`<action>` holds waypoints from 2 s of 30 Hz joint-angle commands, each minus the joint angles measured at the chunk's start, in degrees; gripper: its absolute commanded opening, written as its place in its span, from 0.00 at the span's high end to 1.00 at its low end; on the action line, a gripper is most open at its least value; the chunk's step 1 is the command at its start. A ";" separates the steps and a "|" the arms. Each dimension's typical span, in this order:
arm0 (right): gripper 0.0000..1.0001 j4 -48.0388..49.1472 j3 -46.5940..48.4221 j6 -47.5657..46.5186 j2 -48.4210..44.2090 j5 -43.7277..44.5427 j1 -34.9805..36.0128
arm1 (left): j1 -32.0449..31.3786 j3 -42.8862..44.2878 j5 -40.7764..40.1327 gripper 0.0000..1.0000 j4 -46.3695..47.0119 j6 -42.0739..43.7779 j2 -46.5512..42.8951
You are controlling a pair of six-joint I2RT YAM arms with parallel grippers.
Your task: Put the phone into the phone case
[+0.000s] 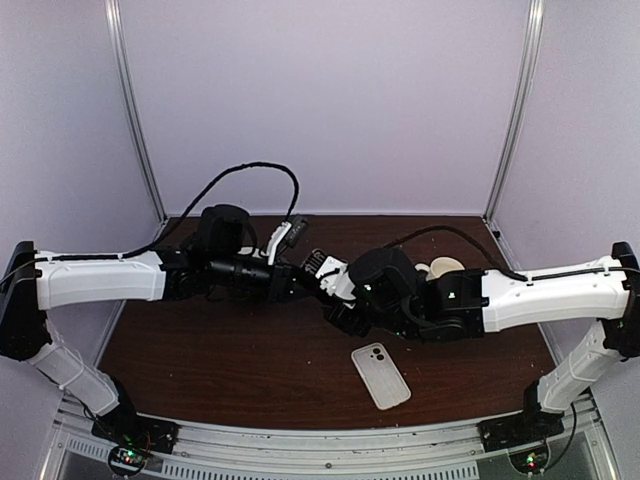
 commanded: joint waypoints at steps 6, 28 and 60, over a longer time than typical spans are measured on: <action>0.55 1.99 1.63 -0.87 -3.44 -1.42 0.16 | -0.84 -2.05 -4.05 1.00 4.85 4.58 -6.81; 0.69 24.96 -6.96 22.41 -18.31 -59.70 -10.47 | -4.04 -6.38 0.59 1.00 24.28 7.29 -20.77; 1.00 -46.70 26.09 -10.71 -10.08 -53.17 -10.13 | -6.52 7.84 8.55 0.46 -17.33 23.74 -13.21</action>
